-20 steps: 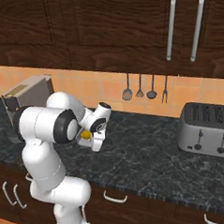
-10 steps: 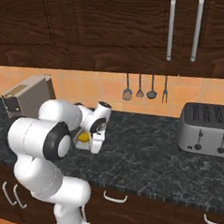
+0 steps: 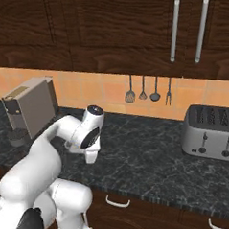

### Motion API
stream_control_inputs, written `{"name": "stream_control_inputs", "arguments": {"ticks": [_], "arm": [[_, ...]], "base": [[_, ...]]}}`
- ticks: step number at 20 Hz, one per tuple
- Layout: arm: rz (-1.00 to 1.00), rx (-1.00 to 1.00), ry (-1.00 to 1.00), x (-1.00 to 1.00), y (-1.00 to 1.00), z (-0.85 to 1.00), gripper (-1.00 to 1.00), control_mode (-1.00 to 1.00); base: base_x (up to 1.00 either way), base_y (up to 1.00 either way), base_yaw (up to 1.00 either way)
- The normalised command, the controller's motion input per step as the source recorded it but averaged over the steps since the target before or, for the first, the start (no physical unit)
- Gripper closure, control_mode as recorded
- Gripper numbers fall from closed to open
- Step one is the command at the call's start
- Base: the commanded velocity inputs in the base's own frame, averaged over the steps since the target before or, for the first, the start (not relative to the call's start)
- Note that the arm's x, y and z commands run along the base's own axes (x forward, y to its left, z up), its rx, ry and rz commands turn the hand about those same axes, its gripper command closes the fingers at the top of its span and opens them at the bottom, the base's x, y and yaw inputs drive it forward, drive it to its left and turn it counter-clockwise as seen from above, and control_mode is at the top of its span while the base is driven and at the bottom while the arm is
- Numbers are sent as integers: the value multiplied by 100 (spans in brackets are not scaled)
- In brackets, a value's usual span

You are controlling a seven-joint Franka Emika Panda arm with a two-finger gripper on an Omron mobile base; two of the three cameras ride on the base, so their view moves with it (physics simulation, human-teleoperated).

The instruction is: Take the meat container that has the steak and place it on the second highest rack of the freezer. Then take the vegetable container that has the lemon and garlic and place it on the highest rack of the freezer.

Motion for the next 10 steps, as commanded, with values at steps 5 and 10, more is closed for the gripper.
{"name": "stream_control_inputs", "arguments": {"ticks": [5,10], "arm": [[0,-1,-15,-93,2,90,100,-100],[0,0,-4,-84,-7,100,100,-100]], "base": [[0,0,0],[0,0,0]]}}
